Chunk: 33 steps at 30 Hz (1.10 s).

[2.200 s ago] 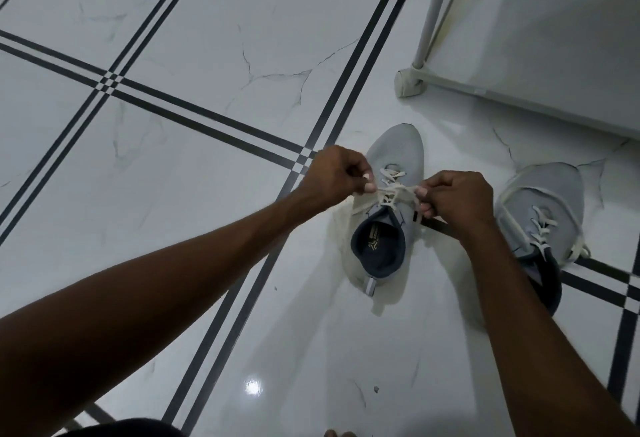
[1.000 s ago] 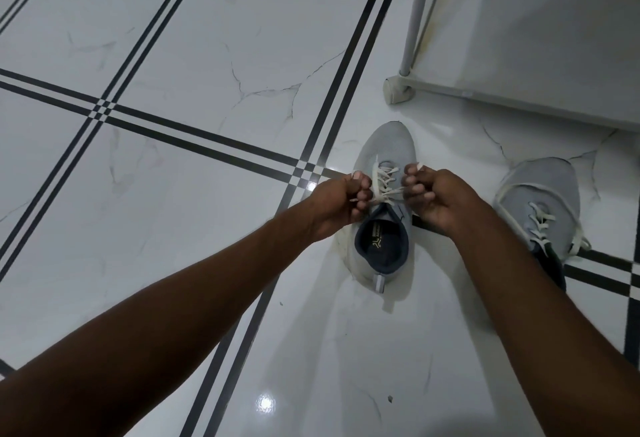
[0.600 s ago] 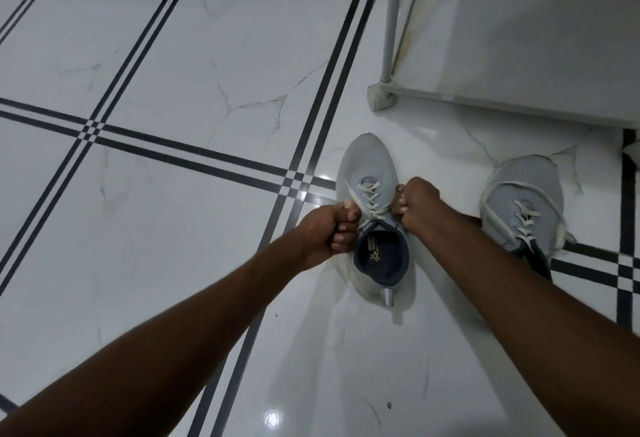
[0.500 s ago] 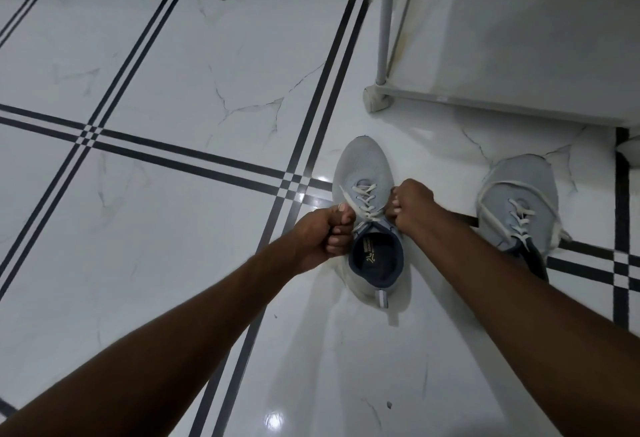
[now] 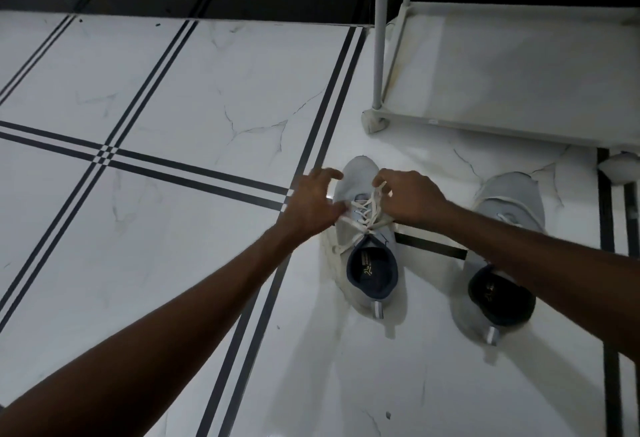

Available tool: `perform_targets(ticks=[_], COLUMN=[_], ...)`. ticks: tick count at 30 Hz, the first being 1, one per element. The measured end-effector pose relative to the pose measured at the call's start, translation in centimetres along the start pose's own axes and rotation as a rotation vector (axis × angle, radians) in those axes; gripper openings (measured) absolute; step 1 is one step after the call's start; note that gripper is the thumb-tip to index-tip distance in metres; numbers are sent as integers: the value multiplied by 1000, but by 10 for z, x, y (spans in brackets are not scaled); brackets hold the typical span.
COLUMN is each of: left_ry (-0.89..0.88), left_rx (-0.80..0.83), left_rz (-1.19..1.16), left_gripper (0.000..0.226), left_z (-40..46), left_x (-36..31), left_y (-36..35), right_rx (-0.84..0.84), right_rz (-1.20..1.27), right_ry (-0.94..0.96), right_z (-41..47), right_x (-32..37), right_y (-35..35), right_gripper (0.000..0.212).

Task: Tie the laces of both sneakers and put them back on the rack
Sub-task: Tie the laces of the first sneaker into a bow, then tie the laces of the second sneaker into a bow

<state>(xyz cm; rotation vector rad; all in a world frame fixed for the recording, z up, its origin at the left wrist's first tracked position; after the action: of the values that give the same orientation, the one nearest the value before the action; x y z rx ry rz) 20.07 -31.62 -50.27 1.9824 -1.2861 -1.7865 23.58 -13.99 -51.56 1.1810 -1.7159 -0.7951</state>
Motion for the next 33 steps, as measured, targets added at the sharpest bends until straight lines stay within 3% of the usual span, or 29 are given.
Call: perform_targets(ticks=[2,4,9,13,18,21,24,27,30,33], left_ry=[-133,-206,-263,-304,-334,-383,-500,-591,-564,-519], left_rx=[109,71,-99,-88,331,462,497,498,494,514], left_rz=[104,219,409,250,122,185,211,332,448,418], left_gripper=[39,25,35,18,24,28,39,29,18,19], left_z=[-12,-27,-45,-30,0,10,13,12,14,13], left_x=[-16,-16,-8,-42,-105,-126,-140,-140,-131,-127], left_y=[-22,-35,-24,-39,-111,-149,-175,-191,-199,-196], right_rx=[26,57,67,121,91,-13,-76,-120,-218,-276], right_rz=[-190,-327,-419,-403,-359,-263,-131,-18,9,40], right_ry=[167,279,336,272,130,14,-72,-120,-179,-234], right_z=[-15,-28,-38,-49,-90,-119,-137,-145,-148,-150], right_x=[10,13,-5,-40,-118,-159,-189,-199,-205,-208], right_y=[-7,-19,-13,10,39,37,15,-7,-18,-25], right_gripper=[42,39,37,31,25,18,15,8,7,7])
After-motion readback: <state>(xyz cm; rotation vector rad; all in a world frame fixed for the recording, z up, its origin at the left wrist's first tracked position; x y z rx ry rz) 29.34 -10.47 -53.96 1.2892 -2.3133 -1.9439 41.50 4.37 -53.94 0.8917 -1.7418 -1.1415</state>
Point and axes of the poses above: each hand's wrist, its own z-axis towards the middle knuckle, its own y-axis out of the back of the hand, x = y × z, the point moved 5 cm from there along z, towards the middle knuckle, and after that the axes turned 14 degrees about -z, right-handed, at the moved point
